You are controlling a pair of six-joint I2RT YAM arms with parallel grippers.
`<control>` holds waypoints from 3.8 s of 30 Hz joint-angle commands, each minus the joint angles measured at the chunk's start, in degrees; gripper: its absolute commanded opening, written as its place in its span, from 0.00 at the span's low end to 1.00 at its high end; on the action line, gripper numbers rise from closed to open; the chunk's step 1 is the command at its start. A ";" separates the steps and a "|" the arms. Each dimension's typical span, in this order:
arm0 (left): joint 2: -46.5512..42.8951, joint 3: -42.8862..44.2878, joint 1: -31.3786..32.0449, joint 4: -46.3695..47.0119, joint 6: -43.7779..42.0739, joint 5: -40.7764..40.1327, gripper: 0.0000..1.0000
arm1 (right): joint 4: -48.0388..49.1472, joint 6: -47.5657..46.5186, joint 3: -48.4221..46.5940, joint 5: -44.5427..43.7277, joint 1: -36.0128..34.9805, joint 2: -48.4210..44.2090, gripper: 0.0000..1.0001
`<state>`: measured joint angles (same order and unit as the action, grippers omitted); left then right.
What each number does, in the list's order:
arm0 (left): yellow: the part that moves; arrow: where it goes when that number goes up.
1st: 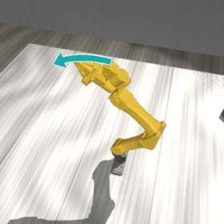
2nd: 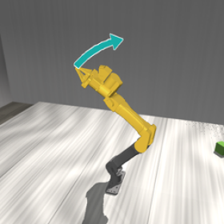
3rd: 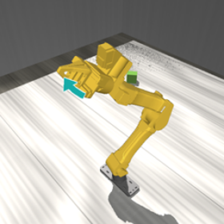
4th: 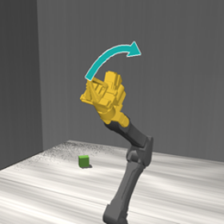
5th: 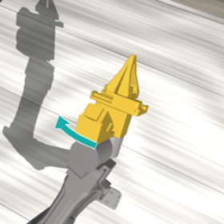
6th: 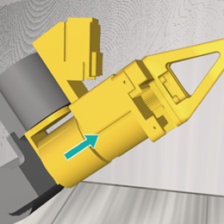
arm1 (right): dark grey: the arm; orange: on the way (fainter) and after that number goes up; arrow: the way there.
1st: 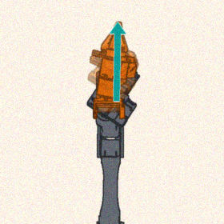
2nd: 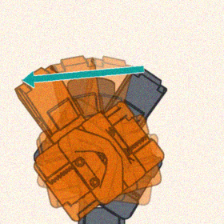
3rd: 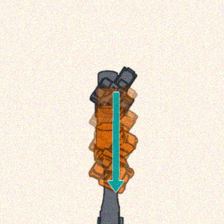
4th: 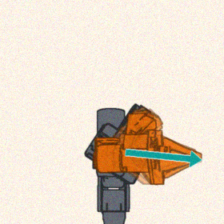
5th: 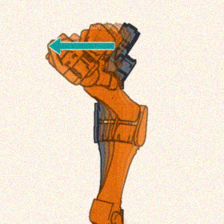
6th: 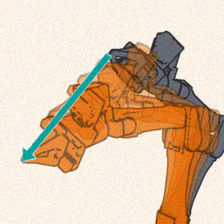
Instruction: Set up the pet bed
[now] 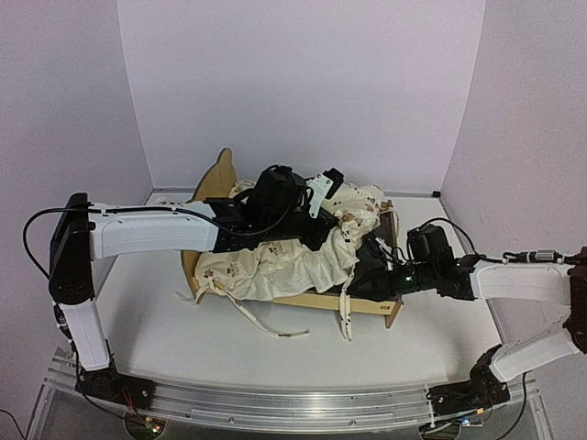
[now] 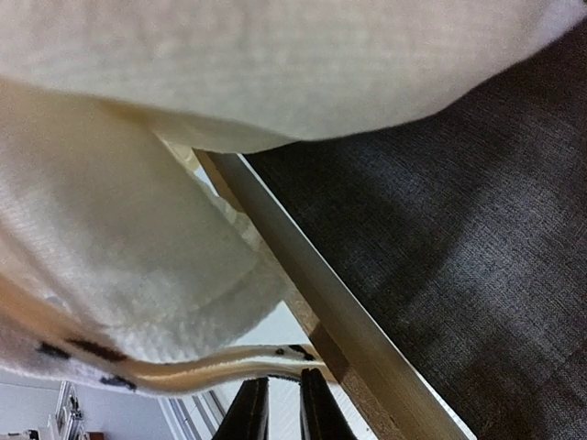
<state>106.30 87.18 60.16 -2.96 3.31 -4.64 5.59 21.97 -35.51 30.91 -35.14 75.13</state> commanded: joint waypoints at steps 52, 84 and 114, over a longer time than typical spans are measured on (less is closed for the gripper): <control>-1.62 3.61 -1.10 -0.71 1.35 -1.68 0.00 | 2.48 -5.70 0.11 -14.49 -6.12 0.25 0.27; -1.80 4.65 -1.11 -0.90 1.98 -2.61 0.00 | 13.28 -1.63 0.95 -5.54 -6.17 3.87 0.31; -1.71 4.72 -1.11 -1.35 2.06 -1.95 0.00 | -5.34 -0.10 0.38 -22.50 -6.18 -5.43 0.00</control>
<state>106.30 89.21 59.88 -4.47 4.60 -5.15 10.49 22.54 -33.30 14.16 -41.41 73.87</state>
